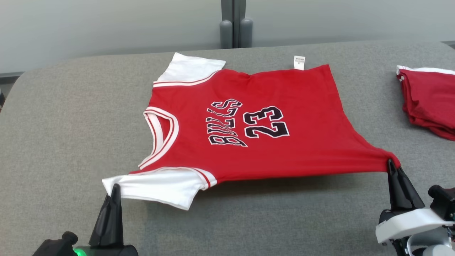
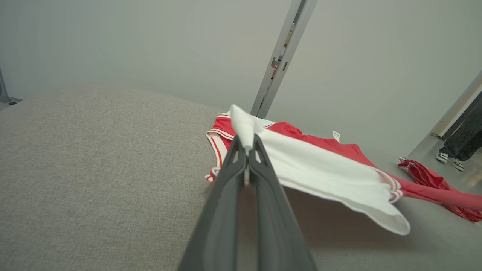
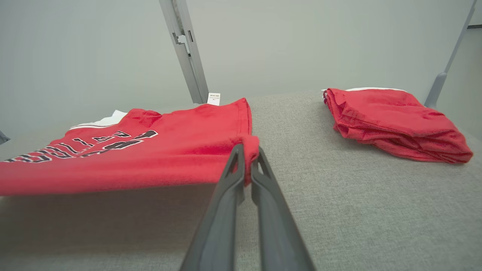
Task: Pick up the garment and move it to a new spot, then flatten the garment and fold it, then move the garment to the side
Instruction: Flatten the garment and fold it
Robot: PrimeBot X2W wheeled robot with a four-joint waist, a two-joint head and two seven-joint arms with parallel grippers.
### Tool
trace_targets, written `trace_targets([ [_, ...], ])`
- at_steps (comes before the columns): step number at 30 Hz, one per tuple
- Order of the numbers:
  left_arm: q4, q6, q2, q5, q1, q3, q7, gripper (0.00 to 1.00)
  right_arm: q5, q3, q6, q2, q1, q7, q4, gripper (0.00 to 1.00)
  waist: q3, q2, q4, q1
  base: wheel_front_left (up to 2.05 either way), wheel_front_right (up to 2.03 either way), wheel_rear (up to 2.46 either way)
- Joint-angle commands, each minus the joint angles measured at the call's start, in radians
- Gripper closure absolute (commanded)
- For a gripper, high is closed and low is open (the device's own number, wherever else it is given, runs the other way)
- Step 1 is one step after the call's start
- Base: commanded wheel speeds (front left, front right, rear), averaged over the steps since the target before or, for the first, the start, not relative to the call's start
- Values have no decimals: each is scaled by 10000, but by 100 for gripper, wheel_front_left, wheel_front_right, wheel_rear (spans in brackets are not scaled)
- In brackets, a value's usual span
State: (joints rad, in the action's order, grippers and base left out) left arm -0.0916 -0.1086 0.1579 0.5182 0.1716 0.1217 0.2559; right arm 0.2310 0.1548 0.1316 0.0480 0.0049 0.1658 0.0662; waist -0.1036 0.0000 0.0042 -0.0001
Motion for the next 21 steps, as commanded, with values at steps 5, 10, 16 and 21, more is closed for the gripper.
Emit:
trace_targets([
  [5, 156, 51, 39, 53, 258, 167, -213, 100, 126, 65, -20, 49, 436, -246, 67, 100, 141, 0, -45, 1, 0, 0, 0],
  [10, 615, 30, 57, -154, -215, 443, -312, 100, -104, -76, -18, 48, 71, -390, 517, 100, -58, 0, -38, 1, 0, 0, 0],
  [16, 1291, -38, 51, -236, -941, 664, -268, 100, -260, -174, -18, 47, -526, -384, 1256, 100, -357, 0, 16, 1, 0, 0, 0],
  [21, 1866, -109, 23, -389, -1962, 938, -203, 100, -325, -253, -18, 46, -1168, -367, 1657, 100, -727, 0, 55, 1, 0, 0, 0],
])
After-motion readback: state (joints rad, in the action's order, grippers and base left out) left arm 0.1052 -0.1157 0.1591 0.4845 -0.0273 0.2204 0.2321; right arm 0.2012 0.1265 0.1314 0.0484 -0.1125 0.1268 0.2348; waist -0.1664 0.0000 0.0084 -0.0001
